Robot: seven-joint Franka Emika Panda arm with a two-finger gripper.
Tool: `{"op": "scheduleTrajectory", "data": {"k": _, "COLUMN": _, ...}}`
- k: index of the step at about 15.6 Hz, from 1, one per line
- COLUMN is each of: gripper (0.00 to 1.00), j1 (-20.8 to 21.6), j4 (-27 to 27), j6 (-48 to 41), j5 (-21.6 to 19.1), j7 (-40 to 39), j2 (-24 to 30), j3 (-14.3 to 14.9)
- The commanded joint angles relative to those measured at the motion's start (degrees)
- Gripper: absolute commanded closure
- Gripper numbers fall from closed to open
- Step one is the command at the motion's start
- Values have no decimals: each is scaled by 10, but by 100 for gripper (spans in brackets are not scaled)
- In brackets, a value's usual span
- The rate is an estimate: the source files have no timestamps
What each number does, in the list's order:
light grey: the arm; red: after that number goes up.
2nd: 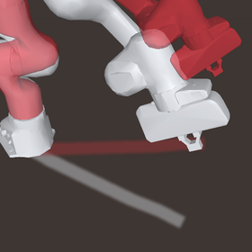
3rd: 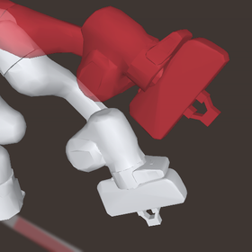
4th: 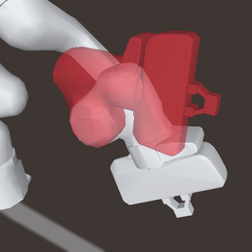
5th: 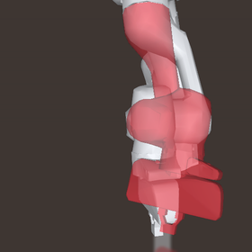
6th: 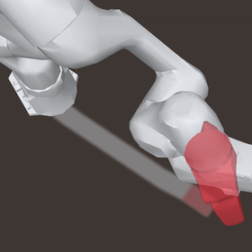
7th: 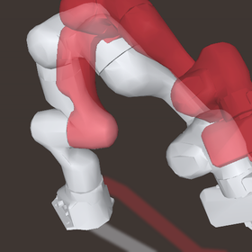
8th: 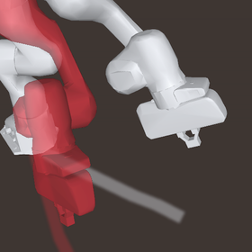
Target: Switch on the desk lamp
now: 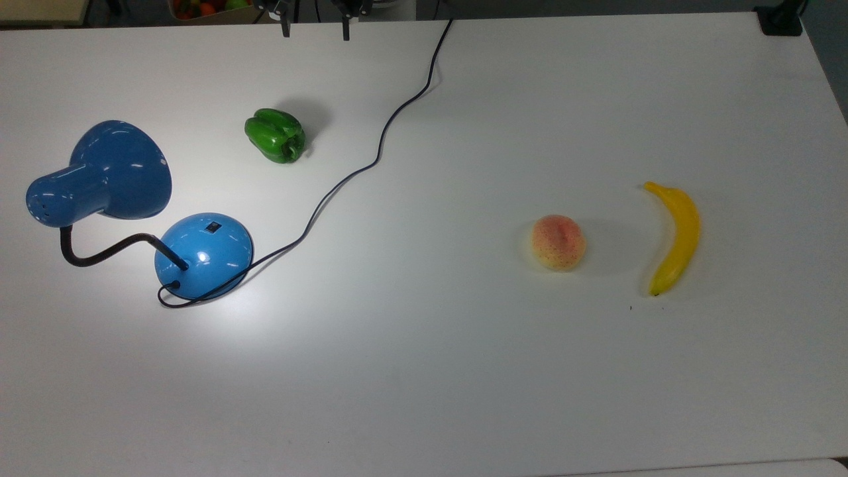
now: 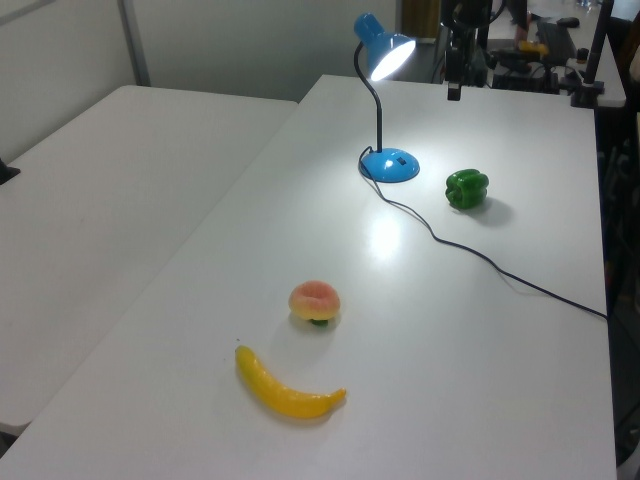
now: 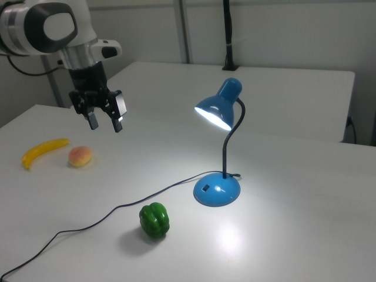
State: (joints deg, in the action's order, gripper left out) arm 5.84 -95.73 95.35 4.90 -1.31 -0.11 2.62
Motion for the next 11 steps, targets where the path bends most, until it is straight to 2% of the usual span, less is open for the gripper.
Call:
{"op": "scheduleTrajectory", "data": {"k": 1, "gripper": 0, "j1": 19, "j4": -1, "j6": -16, "j5": -7, "j7": -5, "j2": 14, "j3": 15}}
{"op": "scheduleTrajectory", "data": {"k": 6, "gripper": 0, "j1": 20, "j4": 24, "j6": -31, "j5": -9, "j7": -4, "j2": 13, "j3": 12}}
{"op": "scheduleTrajectory", "data": {"k": 11, "gripper": 0, "j1": 22, "j4": 25, "j6": -47, "j5": -12, "j7": -4, "j2": 10, "j3": 5}}
